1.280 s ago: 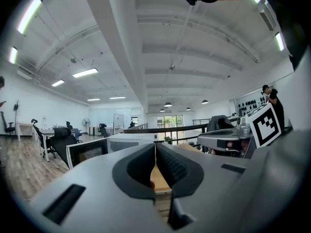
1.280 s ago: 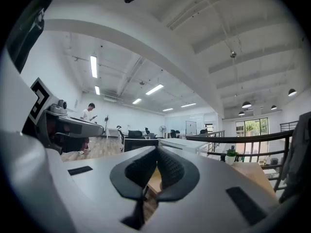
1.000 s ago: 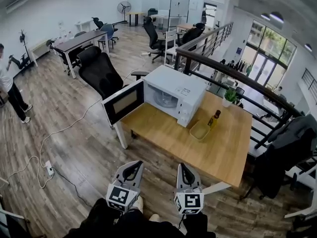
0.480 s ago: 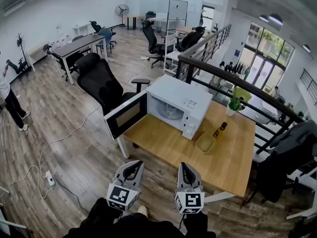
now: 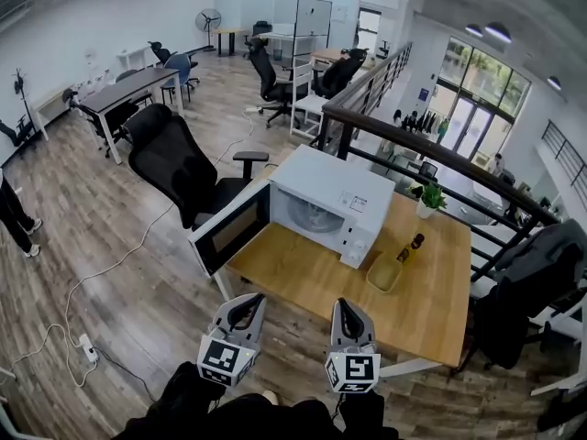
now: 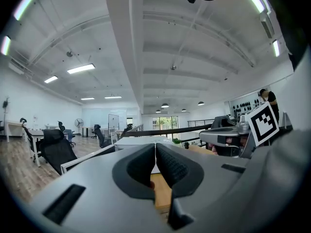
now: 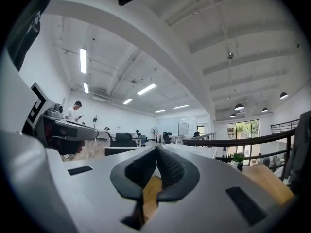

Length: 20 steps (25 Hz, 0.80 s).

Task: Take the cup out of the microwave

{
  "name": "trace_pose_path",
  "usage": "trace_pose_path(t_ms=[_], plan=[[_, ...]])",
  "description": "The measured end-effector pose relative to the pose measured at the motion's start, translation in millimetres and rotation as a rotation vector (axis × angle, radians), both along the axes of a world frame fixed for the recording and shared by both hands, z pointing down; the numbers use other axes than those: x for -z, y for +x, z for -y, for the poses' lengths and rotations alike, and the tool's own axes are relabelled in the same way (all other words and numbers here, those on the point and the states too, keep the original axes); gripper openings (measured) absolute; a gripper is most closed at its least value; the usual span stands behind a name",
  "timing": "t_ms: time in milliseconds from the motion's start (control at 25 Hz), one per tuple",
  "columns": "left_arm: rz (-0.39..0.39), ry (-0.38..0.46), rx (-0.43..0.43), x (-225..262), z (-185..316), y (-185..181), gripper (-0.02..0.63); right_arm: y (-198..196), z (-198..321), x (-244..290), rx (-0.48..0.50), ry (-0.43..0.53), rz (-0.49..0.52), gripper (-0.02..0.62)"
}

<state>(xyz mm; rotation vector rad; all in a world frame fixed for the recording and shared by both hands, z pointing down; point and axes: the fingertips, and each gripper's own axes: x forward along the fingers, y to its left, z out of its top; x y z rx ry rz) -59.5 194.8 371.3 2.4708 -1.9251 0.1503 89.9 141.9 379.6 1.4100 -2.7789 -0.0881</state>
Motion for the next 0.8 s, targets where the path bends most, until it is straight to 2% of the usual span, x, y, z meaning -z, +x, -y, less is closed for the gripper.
trace_pose_path(t_ms=[440, 800], plan=[[-0.018, -0.015, -0.002, -12, 50, -40, 0.028, -35, 51, -16, -0.007, -0.027, -0.024, 0.015], [-0.010, -0.048, -0.023, -27, 140, -63, 0.027, -60, 140, -34, -0.026, -0.062, 0.003, 0.015]])
